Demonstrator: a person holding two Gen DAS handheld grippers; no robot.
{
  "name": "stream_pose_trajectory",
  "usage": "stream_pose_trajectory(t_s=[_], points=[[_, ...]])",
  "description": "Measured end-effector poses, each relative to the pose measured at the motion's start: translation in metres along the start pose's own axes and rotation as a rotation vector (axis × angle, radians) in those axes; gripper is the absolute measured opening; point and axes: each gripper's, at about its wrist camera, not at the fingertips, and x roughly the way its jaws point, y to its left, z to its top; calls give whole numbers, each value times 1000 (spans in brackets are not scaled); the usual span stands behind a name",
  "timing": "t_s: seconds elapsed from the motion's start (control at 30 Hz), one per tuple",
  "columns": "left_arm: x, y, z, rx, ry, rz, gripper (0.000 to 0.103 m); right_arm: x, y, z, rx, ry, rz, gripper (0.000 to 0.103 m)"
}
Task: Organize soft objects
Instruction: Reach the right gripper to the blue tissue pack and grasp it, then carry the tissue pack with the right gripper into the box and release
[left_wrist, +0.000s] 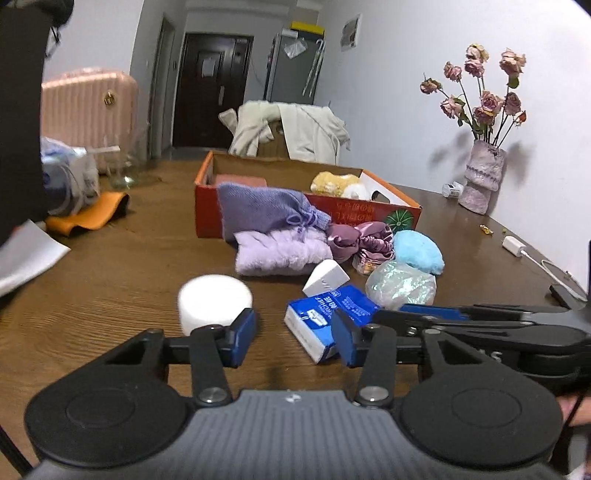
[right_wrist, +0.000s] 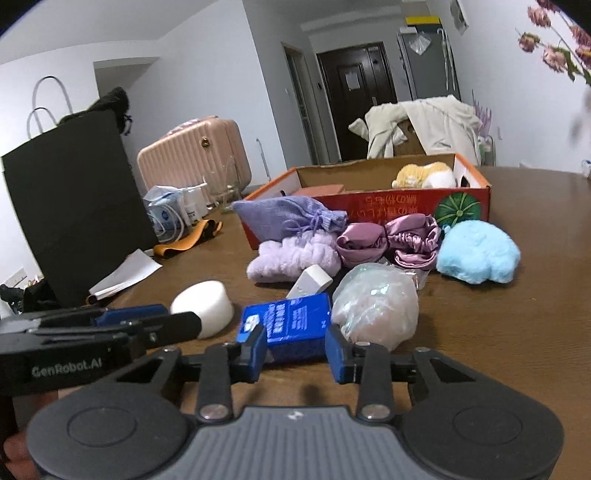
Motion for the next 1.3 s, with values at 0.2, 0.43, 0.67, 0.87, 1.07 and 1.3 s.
stream_pose_trajectory(t_s=[0.2, 0.43, 0.67, 0.87, 1.07, 1.3], points=[[30, -1, 4, -45, 61, -56, 43, 25, -13, 12, 28, 22, 23, 31], [35, 6, 1, -84, 117, -126, 24, 14, -12, 3, 48, 69, 55, 21], [15, 15, -7, -62, 93, -151, 25, -4, -11, -11, 79, 70, 87, 24], [28, 21, -7, -117, 137, -179, 31, 4, -17, -10, 127, 72, 99, 24], [28, 21, -7, -130, 134, -187, 24, 9, -19, -10, 147, 80, 107, 22], [21, 16, 15, -113, 86, -172, 19, 3, -15, 7, 118, 40, 98, 22]])
